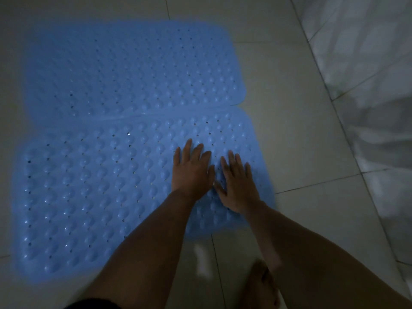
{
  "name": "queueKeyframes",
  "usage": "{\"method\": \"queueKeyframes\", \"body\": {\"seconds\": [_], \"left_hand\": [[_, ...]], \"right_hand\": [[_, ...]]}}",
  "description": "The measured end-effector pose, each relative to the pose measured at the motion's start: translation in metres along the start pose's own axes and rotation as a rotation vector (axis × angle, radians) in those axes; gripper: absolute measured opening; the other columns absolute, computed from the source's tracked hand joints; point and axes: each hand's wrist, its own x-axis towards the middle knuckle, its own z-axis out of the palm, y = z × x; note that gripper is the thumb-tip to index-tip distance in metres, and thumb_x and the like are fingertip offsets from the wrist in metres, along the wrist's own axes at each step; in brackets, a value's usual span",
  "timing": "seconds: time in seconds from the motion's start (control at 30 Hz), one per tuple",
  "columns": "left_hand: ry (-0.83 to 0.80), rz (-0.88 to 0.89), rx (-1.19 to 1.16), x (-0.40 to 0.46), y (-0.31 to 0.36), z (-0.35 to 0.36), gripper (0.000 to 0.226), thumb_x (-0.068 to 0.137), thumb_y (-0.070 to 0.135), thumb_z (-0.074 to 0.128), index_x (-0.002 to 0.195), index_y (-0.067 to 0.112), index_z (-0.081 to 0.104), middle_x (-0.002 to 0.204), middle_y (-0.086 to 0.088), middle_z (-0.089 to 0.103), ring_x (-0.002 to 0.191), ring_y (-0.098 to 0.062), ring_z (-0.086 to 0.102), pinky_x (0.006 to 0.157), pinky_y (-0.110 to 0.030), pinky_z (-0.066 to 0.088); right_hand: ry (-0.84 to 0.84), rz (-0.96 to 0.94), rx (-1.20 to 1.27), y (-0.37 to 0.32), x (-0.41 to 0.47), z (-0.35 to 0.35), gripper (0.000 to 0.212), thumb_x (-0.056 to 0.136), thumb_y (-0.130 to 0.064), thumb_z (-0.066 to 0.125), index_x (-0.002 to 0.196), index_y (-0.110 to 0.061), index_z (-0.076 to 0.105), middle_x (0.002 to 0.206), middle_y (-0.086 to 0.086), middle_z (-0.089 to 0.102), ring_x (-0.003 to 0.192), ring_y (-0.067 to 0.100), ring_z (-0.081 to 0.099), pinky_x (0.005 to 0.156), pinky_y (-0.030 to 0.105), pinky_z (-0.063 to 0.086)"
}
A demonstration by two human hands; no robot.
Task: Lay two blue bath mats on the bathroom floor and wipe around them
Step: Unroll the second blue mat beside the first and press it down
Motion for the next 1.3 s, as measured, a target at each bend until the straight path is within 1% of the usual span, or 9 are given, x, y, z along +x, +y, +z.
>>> {"method": "queueKeyframes", "body": {"seconds": [0.13,0.53,0.8,0.87,0.97,1.07,1.13,1.2,1.3], "left_hand": [[0.043,0.008,0.010,-0.005,0.001,0.007,0.051,0.098,0.043,0.039,0.136,0.017,0.063,0.155,-0.009,0.049,0.155,-0.037,0.025,0.120,-0.062,0.027],[0.085,0.057,0.061,0.012,-0.011,0.023,0.052,0.103,0.046,0.040,0.142,0.017,0.059,0.160,-0.012,0.042,0.156,-0.039,0.019,0.125,-0.060,0.019],[0.058,0.018,0.076,-0.003,-0.004,0.013,0.054,0.102,0.048,0.036,0.141,0.018,0.060,0.159,-0.011,0.043,0.156,-0.038,0.019,0.123,-0.061,0.022],[0.048,0.009,0.075,-0.008,0.000,0.011,0.054,0.102,0.049,0.036,0.140,0.019,0.060,0.160,-0.010,0.043,0.156,-0.038,0.019,0.123,-0.062,0.022],[0.045,0.004,0.066,-0.010,0.010,0.008,0.055,0.101,0.050,0.037,0.141,0.019,0.060,0.160,-0.011,0.042,0.156,-0.039,0.020,0.123,-0.062,0.021],[0.079,0.007,0.036,-0.013,0.018,0.007,0.053,0.101,0.049,0.039,0.139,0.019,0.060,0.159,-0.011,0.043,0.156,-0.039,0.020,0.123,-0.062,0.021],[0.104,0.019,0.028,-0.016,0.018,0.008,0.051,0.100,0.047,0.041,0.138,0.019,0.061,0.158,-0.011,0.044,0.155,-0.040,0.022,0.122,-0.062,0.023],[0.107,0.019,0.039,-0.021,0.016,0.009,0.050,0.101,0.046,0.042,0.138,0.018,0.060,0.158,-0.011,0.044,0.155,-0.039,0.022,0.122,-0.063,0.023],[0.081,0.001,0.056,-0.026,0.009,0.013,0.052,0.102,0.048,0.039,0.140,0.019,0.058,0.159,-0.011,0.042,0.156,-0.038,0.020,0.123,-0.062,0.022]], "right_hand": [[0.089,0.022,-0.041,-0.001,-0.001,0.016,0.085,0.098,-0.066,0.025,0.163,-0.015,0.008,0.171,0.012,-0.004,0.158,0.030,-0.007,0.125,0.059,0.008],[0.184,0.041,0.016,0.001,0.000,0.025,0.079,0.100,-0.066,0.025,0.162,-0.017,0.018,0.171,0.008,0.004,0.158,0.026,-0.001,0.124,0.058,0.010],[0.110,0.061,0.095,0.000,0.002,0.015,0.079,0.098,-0.069,0.018,0.163,-0.023,0.014,0.172,0.003,-0.002,0.158,0.018,-0.009,0.126,0.054,0.004],[0.095,0.062,0.181,0.006,0.008,0.003,0.080,0.094,-0.070,0.018,0.159,-0.024,0.029,0.171,0.003,0.013,0.158,0.018,0.006,0.125,0.052,0.014],[0.219,-0.009,0.355,0.026,0.016,-0.019,0.071,0.091,-0.066,0.039,0.135,-0.017,0.063,0.151,0.009,0.054,0.141,0.025,0.049,0.110,0.049,0.045],[0.369,-0.033,0.294,0.048,0.009,-0.020,0.057,0.093,-0.058,0.050,0.124,-0.014,0.070,0.133,0.011,0.066,0.126,0.028,0.062,0.097,0.047,0.054],[0.306,0.002,0.157,0.054,-0.005,-0.011,0.063,0.095,-0.058,0.043,0.137,-0.015,0.059,0.148,0.014,0.053,0.139,0.032,0.049,0.107,0.052,0.047],[0.164,0.027,0.075,0.057,-0.020,0.005,0.074,0.096,-0.064,0.033,0.153,-0.016,0.040,0.166,0.013,0.027,0.154,0.033,0.024,0.120,0.056,0.028],[0.158,0.028,0.035,0.053,-0.027,0.020,0.080,0.099,-0.068,0.025,0.160,-0.017,0.022,0.171,0.012,0.008,0.158,0.030,0.005,0.125,0.059,0.014]]}}
